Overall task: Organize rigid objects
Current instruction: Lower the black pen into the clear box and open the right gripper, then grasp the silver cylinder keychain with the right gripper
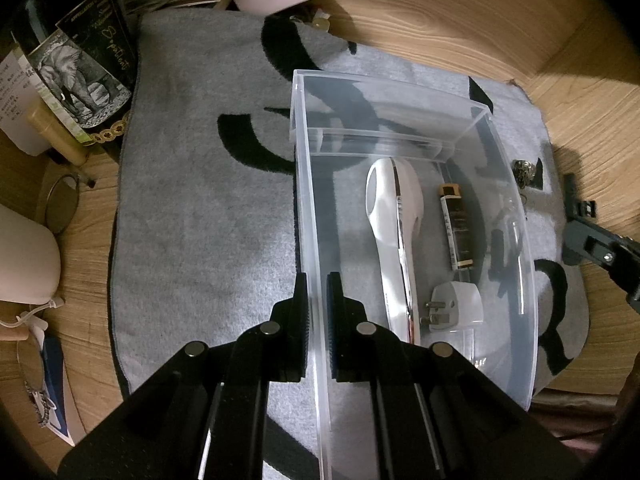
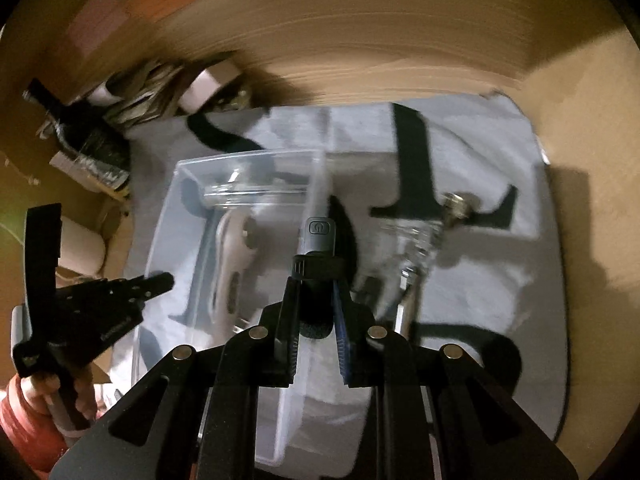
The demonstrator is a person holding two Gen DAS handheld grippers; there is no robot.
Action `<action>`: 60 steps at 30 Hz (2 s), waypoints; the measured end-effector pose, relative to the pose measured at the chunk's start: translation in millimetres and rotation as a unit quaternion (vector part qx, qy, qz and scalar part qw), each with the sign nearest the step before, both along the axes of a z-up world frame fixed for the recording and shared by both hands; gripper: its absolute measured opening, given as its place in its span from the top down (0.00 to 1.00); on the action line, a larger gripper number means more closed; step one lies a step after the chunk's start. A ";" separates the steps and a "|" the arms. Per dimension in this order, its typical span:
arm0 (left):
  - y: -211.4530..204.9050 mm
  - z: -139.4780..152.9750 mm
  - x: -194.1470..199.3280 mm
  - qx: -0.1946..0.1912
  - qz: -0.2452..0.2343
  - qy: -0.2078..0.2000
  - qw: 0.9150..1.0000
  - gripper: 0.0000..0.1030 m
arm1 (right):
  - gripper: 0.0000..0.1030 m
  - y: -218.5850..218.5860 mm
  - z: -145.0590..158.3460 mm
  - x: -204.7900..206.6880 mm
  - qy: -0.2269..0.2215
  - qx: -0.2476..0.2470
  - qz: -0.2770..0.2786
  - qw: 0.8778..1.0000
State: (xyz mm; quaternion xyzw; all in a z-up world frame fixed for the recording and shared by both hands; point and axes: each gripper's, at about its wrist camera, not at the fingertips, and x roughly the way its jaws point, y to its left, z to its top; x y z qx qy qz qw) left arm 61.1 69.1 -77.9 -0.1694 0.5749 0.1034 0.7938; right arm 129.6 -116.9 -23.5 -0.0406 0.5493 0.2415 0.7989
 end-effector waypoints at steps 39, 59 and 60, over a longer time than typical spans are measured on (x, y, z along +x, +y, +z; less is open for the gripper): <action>-2.0 2.7 -1.5 0.001 0.002 0.002 1.000 0.94 | 0.75 66.2 -36.9 5.5 0.062 -0.019 0.081 0.995; -2.1 2.0 -1.5 0.006 0.013 0.006 1.000 0.94 | 0.64 -44.3 -14.9 26.5 0.046 0.000 -0.022 0.999; -2.1 2.1 -1.5 0.006 0.014 0.007 1.000 0.94 | 0.64 -51.4 -18.0 28.8 0.050 -0.001 -0.031 0.998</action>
